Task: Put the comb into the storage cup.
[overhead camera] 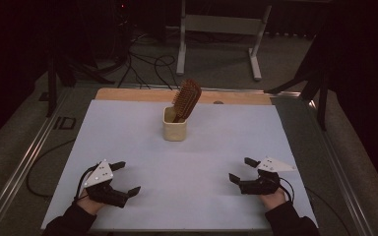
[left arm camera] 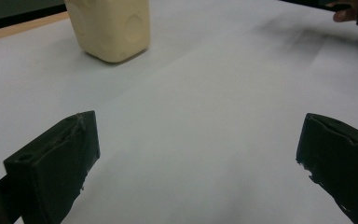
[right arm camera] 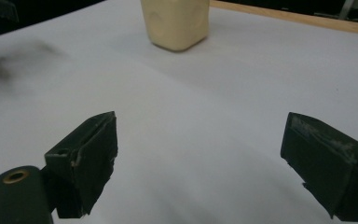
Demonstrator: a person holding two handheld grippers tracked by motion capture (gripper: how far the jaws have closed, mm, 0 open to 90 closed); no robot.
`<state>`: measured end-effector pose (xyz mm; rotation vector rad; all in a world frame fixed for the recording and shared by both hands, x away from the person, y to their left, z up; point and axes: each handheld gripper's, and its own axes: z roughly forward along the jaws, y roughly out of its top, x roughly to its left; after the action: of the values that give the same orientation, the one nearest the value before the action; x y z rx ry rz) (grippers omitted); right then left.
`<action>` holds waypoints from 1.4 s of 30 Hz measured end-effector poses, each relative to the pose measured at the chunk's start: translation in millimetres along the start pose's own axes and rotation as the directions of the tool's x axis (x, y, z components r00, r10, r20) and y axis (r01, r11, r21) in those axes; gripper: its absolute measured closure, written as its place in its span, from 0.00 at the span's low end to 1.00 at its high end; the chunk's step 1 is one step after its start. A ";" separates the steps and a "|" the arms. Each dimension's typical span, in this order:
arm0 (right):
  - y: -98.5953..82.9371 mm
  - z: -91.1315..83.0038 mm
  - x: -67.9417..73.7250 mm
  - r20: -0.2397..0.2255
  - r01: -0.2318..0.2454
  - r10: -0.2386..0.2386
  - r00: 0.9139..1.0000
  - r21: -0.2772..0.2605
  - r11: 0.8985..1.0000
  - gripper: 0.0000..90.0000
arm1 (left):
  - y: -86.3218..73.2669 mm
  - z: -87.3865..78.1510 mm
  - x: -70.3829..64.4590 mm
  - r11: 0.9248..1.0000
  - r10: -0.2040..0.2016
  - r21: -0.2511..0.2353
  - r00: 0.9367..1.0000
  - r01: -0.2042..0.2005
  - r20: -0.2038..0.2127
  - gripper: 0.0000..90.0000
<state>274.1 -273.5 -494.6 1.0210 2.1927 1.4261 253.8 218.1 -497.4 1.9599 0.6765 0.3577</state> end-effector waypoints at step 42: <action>-12.1 -3.5 0.7 -0.002 0.008 -0.008 1.000 0.018 1.000 0.12 | -22.3 -24.3 8.6 0.999 -0.037 0.024 0.997 0.039 -0.071 0.00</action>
<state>266.8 -278.2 -503.8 1.0161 2.2124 1.4061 241.3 248.7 -506.2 1.9634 0.7658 0.3984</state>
